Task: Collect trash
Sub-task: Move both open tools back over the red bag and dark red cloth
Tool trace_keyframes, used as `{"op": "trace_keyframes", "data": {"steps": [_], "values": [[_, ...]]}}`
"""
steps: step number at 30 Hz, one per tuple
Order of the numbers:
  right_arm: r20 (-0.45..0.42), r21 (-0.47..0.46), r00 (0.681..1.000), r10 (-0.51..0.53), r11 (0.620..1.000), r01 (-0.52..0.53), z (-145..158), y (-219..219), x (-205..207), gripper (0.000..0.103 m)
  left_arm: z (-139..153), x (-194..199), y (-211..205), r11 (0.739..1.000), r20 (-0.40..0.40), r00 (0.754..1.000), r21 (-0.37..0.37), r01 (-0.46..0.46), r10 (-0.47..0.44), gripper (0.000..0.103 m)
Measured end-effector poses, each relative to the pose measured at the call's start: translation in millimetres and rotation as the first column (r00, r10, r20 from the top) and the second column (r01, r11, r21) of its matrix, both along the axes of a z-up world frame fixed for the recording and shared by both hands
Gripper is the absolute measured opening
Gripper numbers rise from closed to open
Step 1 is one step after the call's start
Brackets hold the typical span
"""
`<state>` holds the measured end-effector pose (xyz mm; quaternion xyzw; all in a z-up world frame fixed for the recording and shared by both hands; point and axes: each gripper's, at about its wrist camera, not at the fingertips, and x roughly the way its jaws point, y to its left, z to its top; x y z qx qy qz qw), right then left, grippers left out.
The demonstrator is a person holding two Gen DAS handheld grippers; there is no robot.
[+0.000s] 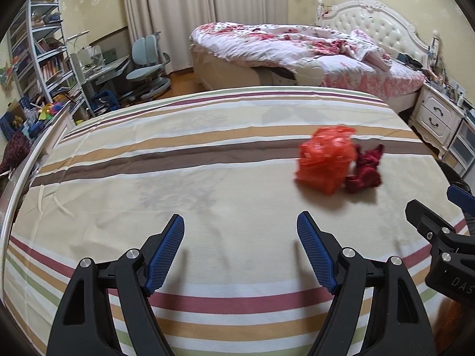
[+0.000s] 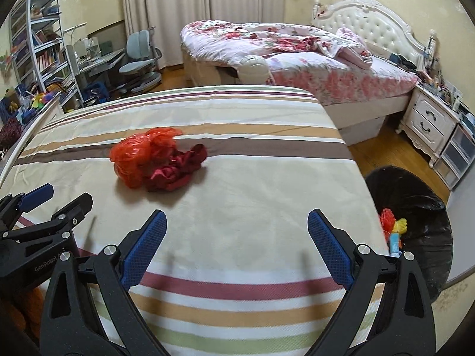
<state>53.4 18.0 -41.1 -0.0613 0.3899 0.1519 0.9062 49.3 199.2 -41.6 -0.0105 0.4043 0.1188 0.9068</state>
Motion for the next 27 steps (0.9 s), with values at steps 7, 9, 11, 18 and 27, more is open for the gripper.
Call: {"op": "trace_keyframes", "data": {"steps": [7, 9, 11, 18, 27], "values": [[-0.010, -0.037, 1.000, 0.027, 0.999, -0.027, -1, 43, 15, 0.094, -1, -4, 28, 0.999, -0.008, 0.999, -0.015, -0.049, 0.049, 0.076], [-0.012, -0.053, 1.000, 0.018, 0.998, -0.019, -2, 51, 19, 0.094, -2, -5, 33, 0.998, -0.007, 0.998, -0.021, -0.056, 0.056, 0.076], [-0.018, -0.062, 1.000, 0.007, 0.998, -0.008, -3, 54, 24, 0.094, -2, -5, 36, 0.998, -0.008, 0.998, -0.035, -0.060, 0.060, 0.076], [-0.043, -0.071, 0.998, -0.053, 0.996, 0.049, -6, 40, 35, 0.094, -3, -6, 40, 0.996, -0.008, 0.998, -0.068, -0.058, 0.058, 0.076], [-0.041, -0.054, 0.997, -0.063, 0.997, 0.060, -3, 23, 41, 0.093, -5, -2, 38, 0.997, -0.018, 0.999, -0.062, -0.039, 0.038, 0.076]]}}
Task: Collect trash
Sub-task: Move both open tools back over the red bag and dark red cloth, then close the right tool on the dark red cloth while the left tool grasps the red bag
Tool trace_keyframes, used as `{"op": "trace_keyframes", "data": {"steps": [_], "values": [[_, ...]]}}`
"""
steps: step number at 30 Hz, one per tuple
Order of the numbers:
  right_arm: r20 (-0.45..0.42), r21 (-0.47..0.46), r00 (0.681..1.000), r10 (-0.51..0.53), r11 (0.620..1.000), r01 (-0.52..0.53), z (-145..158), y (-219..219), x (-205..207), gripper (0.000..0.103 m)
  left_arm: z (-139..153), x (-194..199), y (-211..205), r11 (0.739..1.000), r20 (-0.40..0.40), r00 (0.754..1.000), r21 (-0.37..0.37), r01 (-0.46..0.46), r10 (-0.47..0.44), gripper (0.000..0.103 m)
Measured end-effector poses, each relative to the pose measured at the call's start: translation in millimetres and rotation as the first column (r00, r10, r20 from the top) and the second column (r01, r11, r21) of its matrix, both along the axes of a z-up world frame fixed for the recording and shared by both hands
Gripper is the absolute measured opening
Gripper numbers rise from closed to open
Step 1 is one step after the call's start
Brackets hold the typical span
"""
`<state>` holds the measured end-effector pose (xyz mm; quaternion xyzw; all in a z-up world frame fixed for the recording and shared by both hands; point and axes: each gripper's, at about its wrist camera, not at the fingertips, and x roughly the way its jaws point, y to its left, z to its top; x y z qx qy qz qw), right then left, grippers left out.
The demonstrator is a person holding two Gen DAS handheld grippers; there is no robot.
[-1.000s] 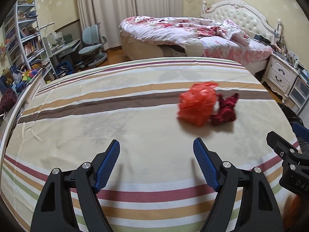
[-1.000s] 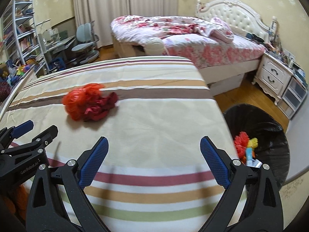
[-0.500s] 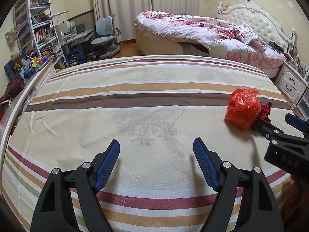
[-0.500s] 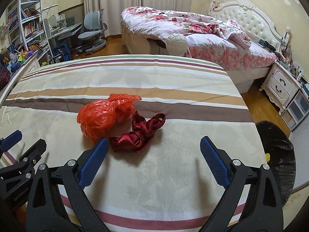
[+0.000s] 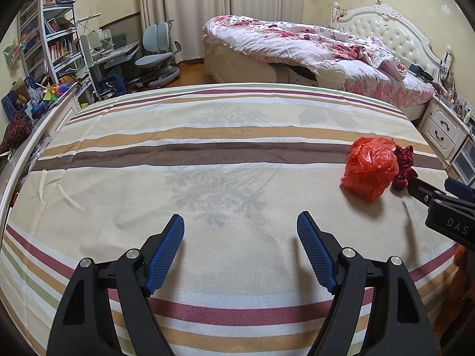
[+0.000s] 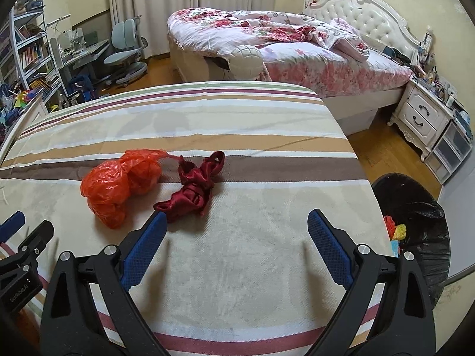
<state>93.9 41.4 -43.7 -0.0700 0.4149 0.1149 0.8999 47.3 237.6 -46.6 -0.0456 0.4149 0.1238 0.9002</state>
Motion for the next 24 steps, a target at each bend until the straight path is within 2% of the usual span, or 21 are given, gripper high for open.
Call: {"op": "trace_keyframes", "data": {"steps": [2, 3, 8, 13, 16, 24], "values": [[0.006, 0.001, 1.000, 0.020, 1.000, -0.020, 3, 6, 1, 0.089, -1, 2, 0, 1.000, -0.010, 1.000, 0.001, 0.007, -0.007, 0.076], [0.008, -0.002, 1.000, 0.027, 1.000, -0.027, 3, 9, 2, 0.084, -2, 2, 0, 1.000, -0.012, 1.000, 0.002, 0.008, -0.008, 0.076], [-0.006, 0.011, 0.999, 0.045, 0.999, -0.045, 3, 21, 15, 0.068, -2, 2, 0, 1.000, -0.014, 1.000, 0.003, 0.009, -0.009, 0.076], [-0.057, 0.041, 0.994, 0.090, 0.995, -0.087, -5, 25, 22, 0.030, -1, 1, -2, 1.000, -0.010, 1.000, 0.014, 0.019, -0.019, 0.076], [-0.049, 0.034, 0.994, 0.098, 0.995, -0.096, -5, 21, 18, 0.026, 0, 3, -8, 0.999, -0.001, 0.999, 0.015, 0.036, -0.036, 0.076], [-0.031, 0.010, 0.998, 0.058, 0.998, -0.058, -6, -12, 11, 0.026, 1, 9, -32, 0.995, 0.012, 0.995, 0.005, 0.099, -0.099, 0.076]]}}
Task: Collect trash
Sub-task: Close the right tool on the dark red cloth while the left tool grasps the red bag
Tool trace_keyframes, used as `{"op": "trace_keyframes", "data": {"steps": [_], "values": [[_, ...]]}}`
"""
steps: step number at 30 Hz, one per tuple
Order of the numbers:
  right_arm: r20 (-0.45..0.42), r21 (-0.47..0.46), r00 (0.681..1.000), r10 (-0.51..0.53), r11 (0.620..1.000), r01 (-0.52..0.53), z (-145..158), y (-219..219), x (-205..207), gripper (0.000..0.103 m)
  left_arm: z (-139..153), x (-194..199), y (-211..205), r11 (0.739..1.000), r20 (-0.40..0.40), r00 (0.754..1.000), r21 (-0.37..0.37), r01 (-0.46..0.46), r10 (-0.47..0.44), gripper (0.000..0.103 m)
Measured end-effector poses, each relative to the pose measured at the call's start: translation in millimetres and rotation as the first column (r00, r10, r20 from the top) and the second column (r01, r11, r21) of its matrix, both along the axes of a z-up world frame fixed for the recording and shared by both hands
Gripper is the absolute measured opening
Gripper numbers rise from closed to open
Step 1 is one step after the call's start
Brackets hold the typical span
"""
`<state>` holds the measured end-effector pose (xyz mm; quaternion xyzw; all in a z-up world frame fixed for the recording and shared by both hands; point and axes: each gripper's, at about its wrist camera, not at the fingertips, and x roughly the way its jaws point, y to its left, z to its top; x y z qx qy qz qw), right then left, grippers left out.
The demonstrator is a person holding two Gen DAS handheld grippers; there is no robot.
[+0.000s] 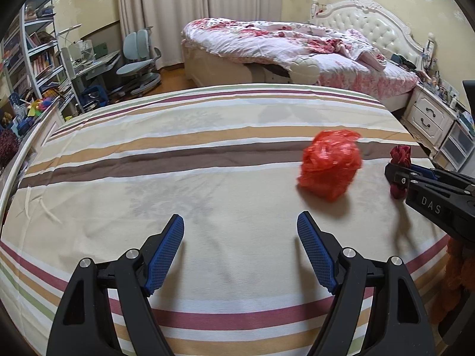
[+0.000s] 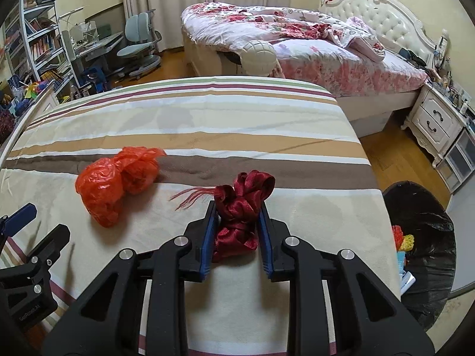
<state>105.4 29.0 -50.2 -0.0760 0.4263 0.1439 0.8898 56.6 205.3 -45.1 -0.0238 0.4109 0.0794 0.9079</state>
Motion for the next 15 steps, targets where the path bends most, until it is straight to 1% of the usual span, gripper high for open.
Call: {"op": "trace_keyframes", "data": {"steps": [4, 7, 12, 15], "values": [[0.000, 0.005, 0.999, -0.034, 0.999, 0.034, -1, -23, 1, 0.026, 1, 4, -15, 0.999, 0.005, 0.999, 0.011, 0.034, -0.034, 0.077], [0.003, 0.001, 0.999, -0.042, 0.999, 0.042, -1, -33, 3, 0.026, 1, 7, -24, 0.999, 0.003, 0.999, 0.013, 0.050, -0.050, 0.077], [0.008, 0.001, 0.999, -0.039, 0.999, 0.039, -1, -40, 1, 0.026, 0, 14, -40, 0.997, -0.002, 0.997, 0.027, 0.077, -0.077, 0.077], [0.007, 0.004, 0.999, -0.034, 0.999, 0.034, -2, -40, 1, 0.026, 0, 20, -45, 0.997, -0.006, 0.997, 0.019, 0.078, -0.078, 0.078]]}}
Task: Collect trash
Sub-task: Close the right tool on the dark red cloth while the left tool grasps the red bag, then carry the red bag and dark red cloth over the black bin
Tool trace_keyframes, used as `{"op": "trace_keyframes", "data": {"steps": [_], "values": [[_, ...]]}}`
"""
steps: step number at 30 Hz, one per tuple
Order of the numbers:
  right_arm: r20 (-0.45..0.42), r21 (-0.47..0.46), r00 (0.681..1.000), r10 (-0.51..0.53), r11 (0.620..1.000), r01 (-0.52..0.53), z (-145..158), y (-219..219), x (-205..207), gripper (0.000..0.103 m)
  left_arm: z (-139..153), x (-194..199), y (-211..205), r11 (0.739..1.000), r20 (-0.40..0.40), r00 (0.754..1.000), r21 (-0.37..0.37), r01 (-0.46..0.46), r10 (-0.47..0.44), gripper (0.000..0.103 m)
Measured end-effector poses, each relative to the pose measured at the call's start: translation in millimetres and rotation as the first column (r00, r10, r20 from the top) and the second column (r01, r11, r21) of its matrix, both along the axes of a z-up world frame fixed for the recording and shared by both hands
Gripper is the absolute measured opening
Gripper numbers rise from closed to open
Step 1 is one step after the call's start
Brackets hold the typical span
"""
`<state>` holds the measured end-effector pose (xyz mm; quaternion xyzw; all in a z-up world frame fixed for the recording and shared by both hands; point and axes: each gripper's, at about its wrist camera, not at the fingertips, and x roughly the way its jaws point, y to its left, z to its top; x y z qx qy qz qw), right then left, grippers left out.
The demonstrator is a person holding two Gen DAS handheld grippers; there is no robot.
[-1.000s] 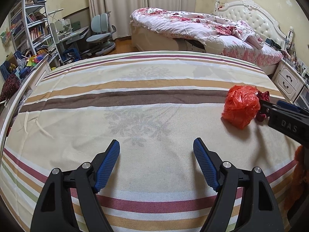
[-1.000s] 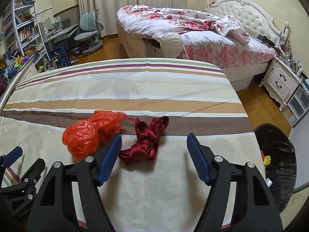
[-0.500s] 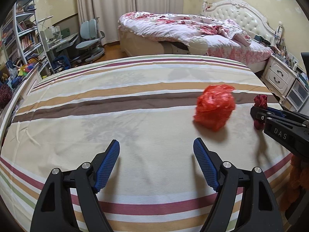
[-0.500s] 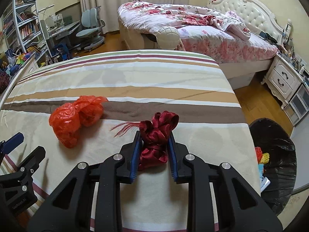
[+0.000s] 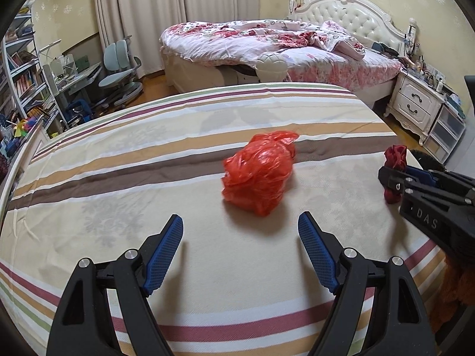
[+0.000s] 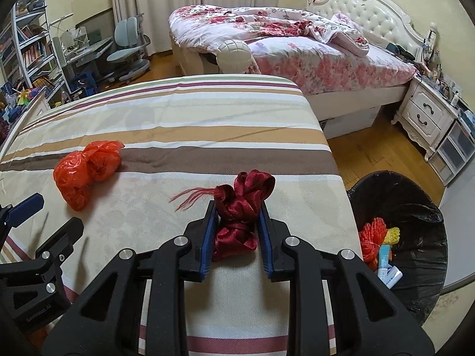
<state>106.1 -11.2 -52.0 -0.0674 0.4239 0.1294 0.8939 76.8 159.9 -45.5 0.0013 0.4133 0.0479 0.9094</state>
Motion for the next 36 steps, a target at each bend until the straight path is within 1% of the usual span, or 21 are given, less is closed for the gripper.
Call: {"op": "trace_keyframes", "data": {"steps": [9, 14, 15, 16, 18, 19, 22, 24, 25, 30, 36], "values": [[-0.003, 0.005, 1.000, 0.008, 1.000, -0.008, 0, 0, 4, 0.026, -2, 27, -2, 0.999, -0.020, 0.999, -0.032, -0.035, 0.034, 0.077], [-0.004, 0.003, 1.000, 0.009, 1.000, -0.009, 0, 1, 6, 0.026, -3, 34, -2, 0.999, -0.031, 0.999, -0.039, -0.024, 0.023, 0.077], [-0.003, 0.002, 1.000, 0.009, 1.000, -0.009, 0, 1, 6, 0.027, -3, 35, -1, 0.999, -0.032, 0.999, -0.045, -0.022, 0.020, 0.074], [-0.004, 0.003, 1.000, 0.009, 1.000, -0.009, 1, 1, 6, 0.027, -4, 35, 0, 0.999, -0.037, 0.999, -0.051, -0.019, 0.017, 0.066], [-0.003, 0.001, 1.000, 0.009, 1.000, -0.009, 1, 1, 7, 0.027, -5, 33, -1, 0.998, -0.036, 0.999, -0.052, -0.016, 0.015, 0.059], [-0.003, 0.000, 1.000, 0.009, 1.000, -0.009, 1, 1, 7, 0.027, -4, 32, -1, 0.999, -0.032, 0.999, -0.054, -0.009, 0.008, 0.053], [-0.001, -0.005, 1.000, 0.007, 1.000, -0.007, 1, 3, 9, 0.027, -3, 31, -3, 0.999, -0.027, 1.000, -0.051, 0.003, -0.004, 0.046], [-0.001, -0.005, 1.000, 0.008, 1.000, -0.008, 1, 3, 9, 0.026, -2, 31, -2, 0.998, -0.023, 1.000, -0.055, 0.007, -0.008, 0.043], [0.000, -0.004, 1.000, 0.008, 1.000, -0.008, 1, 4, 9, 0.026, -2, 29, -2, 0.998, -0.020, 1.000, -0.055, 0.006, -0.007, 0.038], [-0.001, 0.000, 1.000, 0.014, 1.000, -0.014, 2, 5, 8, 0.026, 1, 20, -3, 0.998, -0.003, 1.000, -0.060, 0.005, -0.005, 0.037], [0.005, 0.014, 1.000, 0.019, 1.000, -0.019, 2, 1, -9, 0.025, 6, 6, -6, 0.998, 0.025, 1.000, -0.059, 0.006, -0.004, 0.037]]}}
